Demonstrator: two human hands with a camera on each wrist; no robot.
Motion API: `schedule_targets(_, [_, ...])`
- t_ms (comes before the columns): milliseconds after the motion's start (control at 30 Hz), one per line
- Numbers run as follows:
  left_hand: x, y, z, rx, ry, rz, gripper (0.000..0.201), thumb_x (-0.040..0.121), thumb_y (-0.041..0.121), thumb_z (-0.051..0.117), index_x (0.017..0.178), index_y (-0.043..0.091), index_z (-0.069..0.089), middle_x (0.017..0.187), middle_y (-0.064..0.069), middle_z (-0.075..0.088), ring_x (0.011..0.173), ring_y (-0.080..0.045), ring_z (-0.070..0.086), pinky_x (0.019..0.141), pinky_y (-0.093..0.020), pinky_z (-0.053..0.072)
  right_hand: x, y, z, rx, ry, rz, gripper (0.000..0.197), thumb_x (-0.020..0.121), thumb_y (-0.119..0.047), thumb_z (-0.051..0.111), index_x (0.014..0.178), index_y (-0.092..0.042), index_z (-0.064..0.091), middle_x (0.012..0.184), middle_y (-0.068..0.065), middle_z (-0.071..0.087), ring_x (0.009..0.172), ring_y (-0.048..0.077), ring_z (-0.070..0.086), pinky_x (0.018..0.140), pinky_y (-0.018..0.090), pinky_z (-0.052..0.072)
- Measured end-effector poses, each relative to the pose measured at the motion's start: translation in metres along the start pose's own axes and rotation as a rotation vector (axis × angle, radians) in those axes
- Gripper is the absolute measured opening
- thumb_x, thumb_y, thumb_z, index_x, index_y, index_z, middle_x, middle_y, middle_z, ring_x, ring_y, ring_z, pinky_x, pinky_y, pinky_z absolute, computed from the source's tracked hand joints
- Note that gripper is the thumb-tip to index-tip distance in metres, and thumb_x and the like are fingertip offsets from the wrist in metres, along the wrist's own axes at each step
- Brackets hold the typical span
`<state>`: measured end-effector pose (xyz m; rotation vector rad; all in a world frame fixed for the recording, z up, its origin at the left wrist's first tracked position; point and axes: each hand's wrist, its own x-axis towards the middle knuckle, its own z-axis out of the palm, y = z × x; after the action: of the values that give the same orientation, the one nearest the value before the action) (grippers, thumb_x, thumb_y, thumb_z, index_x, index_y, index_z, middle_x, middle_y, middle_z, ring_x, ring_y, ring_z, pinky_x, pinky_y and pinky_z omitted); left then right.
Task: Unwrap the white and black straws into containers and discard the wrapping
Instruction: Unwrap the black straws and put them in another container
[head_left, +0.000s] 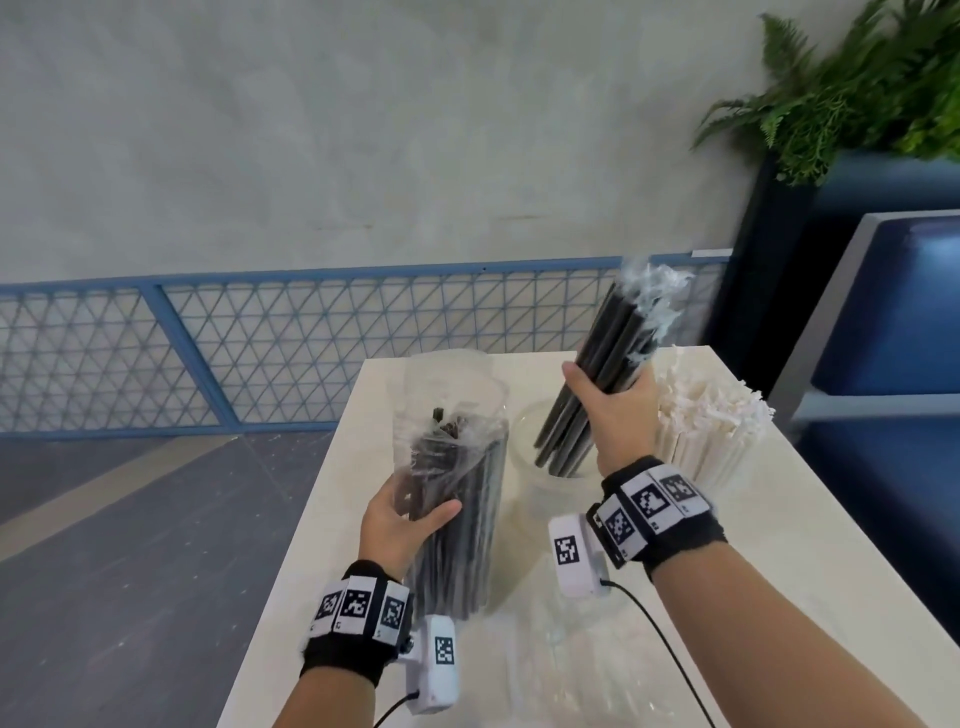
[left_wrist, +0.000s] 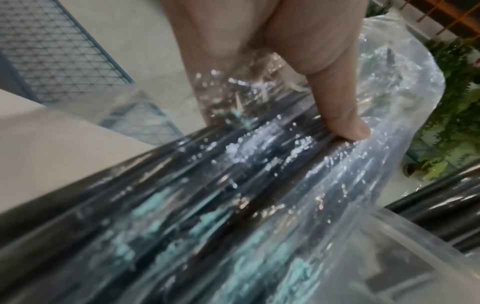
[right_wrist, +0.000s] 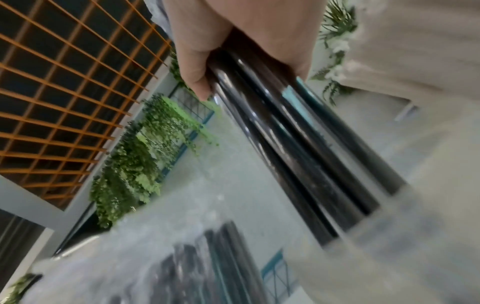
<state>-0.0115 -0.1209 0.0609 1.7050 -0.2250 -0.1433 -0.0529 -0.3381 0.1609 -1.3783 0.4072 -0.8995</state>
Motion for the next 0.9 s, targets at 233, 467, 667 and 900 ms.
schedule_targets(233, [-0.004,-0.005,-0.001,-0.094,-0.021,0.029,0.046,0.064,0.002,0.081,0.1,0.023,0.06,0.104,-0.005,0.069,0.1,-0.018,0.064,0.081,-0.022,0.048,-0.006,0.024,-0.003,-0.015,-0.096,0.01,0.052,0.07,-0.009,0.079,0.108,-0.027,0.049,0.097,-0.008,0.059,0.091,0.0,0.059,0.085,0.019,0.049])
schedule_targets(467, [-0.006,-0.01,0.0,-0.1,-0.032,0.023,0.051,0.06,0.005,0.083,0.099,0.027,0.06,0.103,-0.004,0.069,0.102,-0.02,0.063,0.092,-0.034,0.048,-0.026,0.002,0.001,-0.319,-0.065,-0.423,0.029,0.081,-0.019,0.069,0.106,-0.017,0.056,0.104,-0.002,0.059,0.093,0.006,0.056,0.083,0.011,0.041])
schedule_targets(667, [-0.011,-0.01,0.0,-0.144,-0.087,0.059,0.073,0.045,0.032,0.086,0.111,0.026,0.056,0.112,0.001,0.067,0.108,-0.01,0.062,0.09,-0.022,0.05,-0.061,0.012,0.013,-0.597,-0.505,-0.251,0.038,0.085,-0.046,0.055,0.114,-0.021,0.055,0.114,0.001,0.044,0.093,0.015,0.055,0.091,0.027,0.046])
schedule_targets(900, [-0.011,-0.005,-0.005,-0.152,-0.175,0.061,0.087,0.051,0.004,0.088,0.126,0.009,0.045,0.117,-0.004,0.063,0.108,-0.009,0.062,0.082,-0.017,0.052,-0.067,0.006,0.021,-0.648,-0.799,-0.309,0.012,0.091,-0.023,0.053,0.097,-0.016,0.061,0.119,0.0,0.038,0.071,0.018,0.06,0.083,0.025,0.047])
